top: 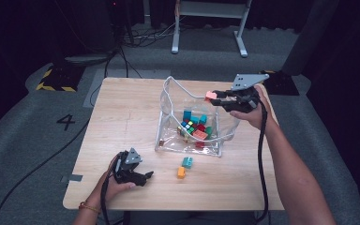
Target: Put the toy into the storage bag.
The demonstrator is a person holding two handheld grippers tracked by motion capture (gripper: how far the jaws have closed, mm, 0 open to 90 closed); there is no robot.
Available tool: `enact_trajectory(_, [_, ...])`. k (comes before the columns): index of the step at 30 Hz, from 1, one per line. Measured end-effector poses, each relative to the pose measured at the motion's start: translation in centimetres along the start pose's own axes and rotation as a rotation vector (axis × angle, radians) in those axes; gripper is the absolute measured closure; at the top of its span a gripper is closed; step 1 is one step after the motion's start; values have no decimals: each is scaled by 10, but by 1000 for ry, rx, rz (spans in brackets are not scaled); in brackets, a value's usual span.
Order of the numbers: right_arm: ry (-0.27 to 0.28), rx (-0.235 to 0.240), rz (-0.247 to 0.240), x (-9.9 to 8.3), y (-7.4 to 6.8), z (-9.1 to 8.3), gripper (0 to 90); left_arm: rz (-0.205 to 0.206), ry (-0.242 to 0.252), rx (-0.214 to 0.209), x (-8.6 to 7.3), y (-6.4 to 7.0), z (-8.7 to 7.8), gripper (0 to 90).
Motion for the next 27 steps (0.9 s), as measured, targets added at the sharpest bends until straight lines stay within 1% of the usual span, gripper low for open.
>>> enact_trajectory(2, [-1,8,-7,1,-2,2,673,-1,1,-2,0,0,0,142])
enact_trajectory(5, [-16,38,-22,3,-12,9,673,-1,2,-2,0,0,0,142])
enact_trajectory(7, [-29,48,-41,5,-17,14,673,-1,1,-1,0,0,0,142])
enact_trajectory(8, [-38,55,-51,6,-20,17,673,-1,2,-1,0,0,0,142])
enact_trajectory(9, [-57,47,-67,7,-23,22,673,-1,1,-2,0,0,0,142])
enact_trajectory(10, [-57,47,-67,7,-23,22,673,-1,1,-2,0,0,0,142])
enact_trajectory(12, [-85,58,-88,9,-30,31,673,-1,1,-2,0,0,0,142])
enact_trajectory(13, [-85,58,-88,9,-30,31,673,-1,1,0,0,0,0,142])
enact_trajectory(15, [-107,68,-103,9,-34,37,673,1,-2,-1,0,0,0,142])
enact_trajectory(16, [-115,70,-117,8,-34,39,673,1,-2,-2,0,0,0,142])
enact_trajectory(17, [-132,81,-132,8,-37,45,673,1,-2,1,0,0,0,142])
enact_trajectory(19, [-140,86,-137,8,-38,47,673,0,-2,-3,0,0,0,142])
enact_trajectory(20, [-153,84,-146,7,-39,49,673,4,-3,6,0,0,0,142])
enact_trajectory(21, [-168,87,-154,7,-40,52,673,0,-2,-2,0,0,0,143])
enact_trajectory(23, [-201,88,-173,4,-41,57,673,4,-3,5,0,0,0,142])
enact_trajectory(24, [-232,84,-192,3,-41,60,673,4,-3,4,0,0,0,143])
enact_trajectory(27, [-277,86,-219,-2,-42,66,673,5,-3,4,0,0,0,143])
Point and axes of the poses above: each handheld gripper's, and its own axes: z roughly forward along the jaws, x roughly out of its top, y roughly to its right, the point moved 4 cm from there along z, roughly forward along the jaws, and after that the axes turned 15 degrees about -x, right-handed, at the moved point
